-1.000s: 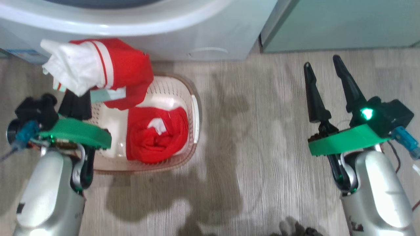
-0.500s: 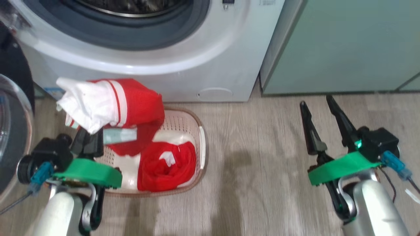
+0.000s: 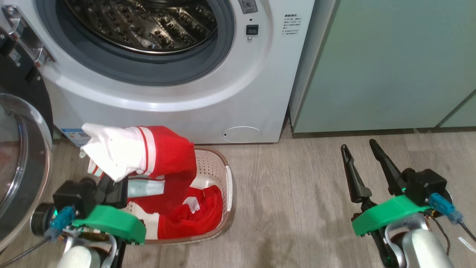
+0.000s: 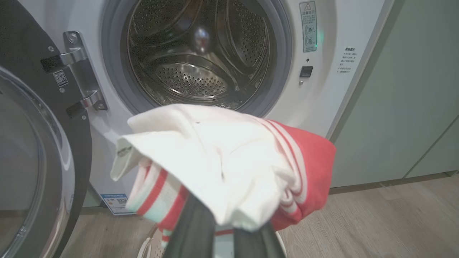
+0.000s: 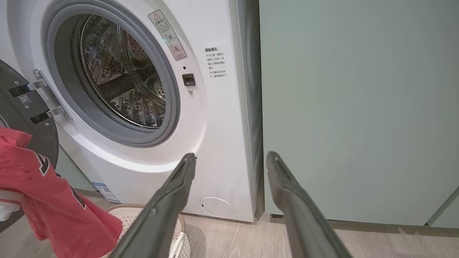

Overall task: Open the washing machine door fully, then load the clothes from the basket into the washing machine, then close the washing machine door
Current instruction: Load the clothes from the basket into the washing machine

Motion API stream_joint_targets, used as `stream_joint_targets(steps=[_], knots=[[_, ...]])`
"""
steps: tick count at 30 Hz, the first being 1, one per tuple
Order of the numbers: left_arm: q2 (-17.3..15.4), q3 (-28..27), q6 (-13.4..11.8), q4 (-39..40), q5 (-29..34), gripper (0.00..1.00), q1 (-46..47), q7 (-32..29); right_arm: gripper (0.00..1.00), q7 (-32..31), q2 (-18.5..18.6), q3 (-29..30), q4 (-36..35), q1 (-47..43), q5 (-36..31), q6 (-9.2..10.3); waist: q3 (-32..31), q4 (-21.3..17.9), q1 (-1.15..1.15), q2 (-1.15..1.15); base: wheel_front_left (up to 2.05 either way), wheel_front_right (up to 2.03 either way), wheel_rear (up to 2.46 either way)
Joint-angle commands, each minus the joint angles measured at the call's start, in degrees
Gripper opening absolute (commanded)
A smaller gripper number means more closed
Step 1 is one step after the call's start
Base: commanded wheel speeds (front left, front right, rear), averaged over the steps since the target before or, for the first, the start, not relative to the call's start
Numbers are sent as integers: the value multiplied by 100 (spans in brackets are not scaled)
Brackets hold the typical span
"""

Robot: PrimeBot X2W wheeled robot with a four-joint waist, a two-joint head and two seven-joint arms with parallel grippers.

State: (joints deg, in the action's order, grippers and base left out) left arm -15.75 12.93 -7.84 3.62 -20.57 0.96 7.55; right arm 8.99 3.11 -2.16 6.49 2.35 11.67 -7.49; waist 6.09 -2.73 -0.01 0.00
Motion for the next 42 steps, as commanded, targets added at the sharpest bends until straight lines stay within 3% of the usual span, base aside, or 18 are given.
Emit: stream_joint_targets(steps=[1,29,42], knots=[[-135,-206,-50,244,36,0,154,4,100,-7,-24,-122,-226,63,13,0,-23,-8,1,0,0,0,0],[-209,-131,-111,179,-31,0,198,-56,100,8,-24,-187,-267,150,86,0,17,-8,1,0,0,0,0],[-195,-269,-11,-303,-255,0,1254,-166,100,90,-24,-380,-421,552,115,0,941,-337,1,0,0,0,0]])
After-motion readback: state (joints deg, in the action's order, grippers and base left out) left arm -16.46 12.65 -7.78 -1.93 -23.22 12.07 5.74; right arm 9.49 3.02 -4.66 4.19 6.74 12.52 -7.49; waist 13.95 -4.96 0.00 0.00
